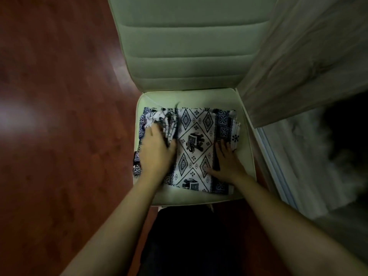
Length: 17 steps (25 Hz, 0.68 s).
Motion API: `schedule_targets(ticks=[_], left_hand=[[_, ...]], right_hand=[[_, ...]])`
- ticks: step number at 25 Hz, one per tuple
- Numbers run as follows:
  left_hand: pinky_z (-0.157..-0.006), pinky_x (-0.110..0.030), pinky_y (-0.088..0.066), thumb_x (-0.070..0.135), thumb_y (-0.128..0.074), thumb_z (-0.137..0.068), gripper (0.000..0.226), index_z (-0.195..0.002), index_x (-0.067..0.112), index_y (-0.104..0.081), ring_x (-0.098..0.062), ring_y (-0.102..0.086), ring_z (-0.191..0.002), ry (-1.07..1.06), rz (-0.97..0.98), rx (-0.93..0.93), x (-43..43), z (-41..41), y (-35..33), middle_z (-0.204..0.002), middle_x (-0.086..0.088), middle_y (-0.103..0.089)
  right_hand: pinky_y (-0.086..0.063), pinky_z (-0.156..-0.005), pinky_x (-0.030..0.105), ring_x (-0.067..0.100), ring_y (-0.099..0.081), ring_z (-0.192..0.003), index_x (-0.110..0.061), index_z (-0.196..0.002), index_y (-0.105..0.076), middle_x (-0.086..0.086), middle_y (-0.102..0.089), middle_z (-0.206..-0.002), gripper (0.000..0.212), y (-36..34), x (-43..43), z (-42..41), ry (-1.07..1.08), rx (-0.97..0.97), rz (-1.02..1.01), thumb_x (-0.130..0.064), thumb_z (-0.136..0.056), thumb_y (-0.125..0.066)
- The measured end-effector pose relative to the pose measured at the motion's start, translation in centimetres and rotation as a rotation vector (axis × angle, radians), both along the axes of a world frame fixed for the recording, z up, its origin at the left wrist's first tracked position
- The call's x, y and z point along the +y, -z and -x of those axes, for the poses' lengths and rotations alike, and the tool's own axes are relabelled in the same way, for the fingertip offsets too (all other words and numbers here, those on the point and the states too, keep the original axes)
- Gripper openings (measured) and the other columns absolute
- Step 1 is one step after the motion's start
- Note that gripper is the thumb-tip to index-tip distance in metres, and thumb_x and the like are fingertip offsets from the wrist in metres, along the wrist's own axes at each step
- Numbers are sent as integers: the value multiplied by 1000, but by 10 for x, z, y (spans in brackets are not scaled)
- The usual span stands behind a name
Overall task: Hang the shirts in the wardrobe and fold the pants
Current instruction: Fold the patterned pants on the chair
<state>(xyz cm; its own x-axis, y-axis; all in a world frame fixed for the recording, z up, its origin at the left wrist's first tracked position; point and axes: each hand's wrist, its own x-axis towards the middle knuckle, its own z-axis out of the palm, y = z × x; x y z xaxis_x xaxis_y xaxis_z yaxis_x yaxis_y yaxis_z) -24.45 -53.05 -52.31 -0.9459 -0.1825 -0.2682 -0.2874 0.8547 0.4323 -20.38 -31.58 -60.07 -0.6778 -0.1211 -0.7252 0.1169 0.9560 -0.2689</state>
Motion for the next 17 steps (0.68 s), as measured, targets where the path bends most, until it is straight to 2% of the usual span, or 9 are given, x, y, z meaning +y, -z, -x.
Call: schedule_targets(ticks=[2,4,6,7,8,10,11,14,17], left_hand=[[-79,-36,-46,34,-56,-89,41,-116,6,-43,-29,-51,-105,136,2,-43,22,-10,26,-118,-13,-49],[-95,-37,-40,41,-47,-93,55,-134,7,-35,-31,-39,-124,241,66,-54,28,-14,50,-138,-16,-37],[-113,-44,-17,50,-33,-95,74,-149,8,-5,-28,-4,-145,382,142,-81,27,-16,68,-158,-12,0],[-116,-46,-3,53,-23,-96,76,-148,11,13,-24,14,-144,450,168,-116,24,-16,76,-156,-9,18],[-117,-47,5,55,-16,-96,75,-143,13,24,-22,25,-141,498,185,-157,21,-17,83,-152,-8,28],[-114,-46,12,54,-13,-95,73,-137,16,34,-22,31,-137,541,196,-208,16,-19,93,-148,-7,35],[-113,-45,13,53,-15,-96,74,-136,16,35,-22,32,-136,545,198,-217,16,-18,96,-147,-6,37],[-112,-43,16,50,-17,-96,72,-137,16,32,-22,33,-135,559,204,-202,15,-14,96,-142,-4,41],[-107,-42,22,50,-12,-96,69,-139,16,29,-20,34,-134,572,217,-167,12,-13,100,-142,-4,41]], right_hand=[[9,-115,43,26,28,-140,-14,-146,20,8,31,-152,114,4,0,3,-6,-34,39,-64,-77,-57],[11,-114,44,26,32,-137,-14,-145,23,6,39,-146,123,11,1,1,-27,-28,35,-64,-72,-63],[12,-114,45,25,37,-133,-15,-141,29,4,44,-139,129,15,0,-3,-35,-8,8,-65,-69,-65],[12,-114,46,25,39,-131,-15,-138,33,4,46,-137,130,18,-1,-2,-37,-7,-5,-66,-68,-65],[13,-114,47,25,40,-130,-16,-134,36,5,47,-137,132,18,-4,-1,-35,-14,-15,-67,-66,-65],[17,-111,48,26,41,-130,-17,-131,38,5,48,-137,134,19,-8,-1,-44,2,-33,-72,-63,-64],[21,-110,47,25,40,-132,-18,-134,35,6,45,-140,132,19,-8,-1,-62,73,-50,-75,-62,-60],[28,-110,38,17,22,-143,-16,-149,3,8,11,-157,102,18,0,10,-101,410,-62,-75,-76,-38],[15,-116,36,15,9,-146,-12,-148,-7,7,-6,-157,69,19,4,41,-142,606,-52,-54,-94,-17]])
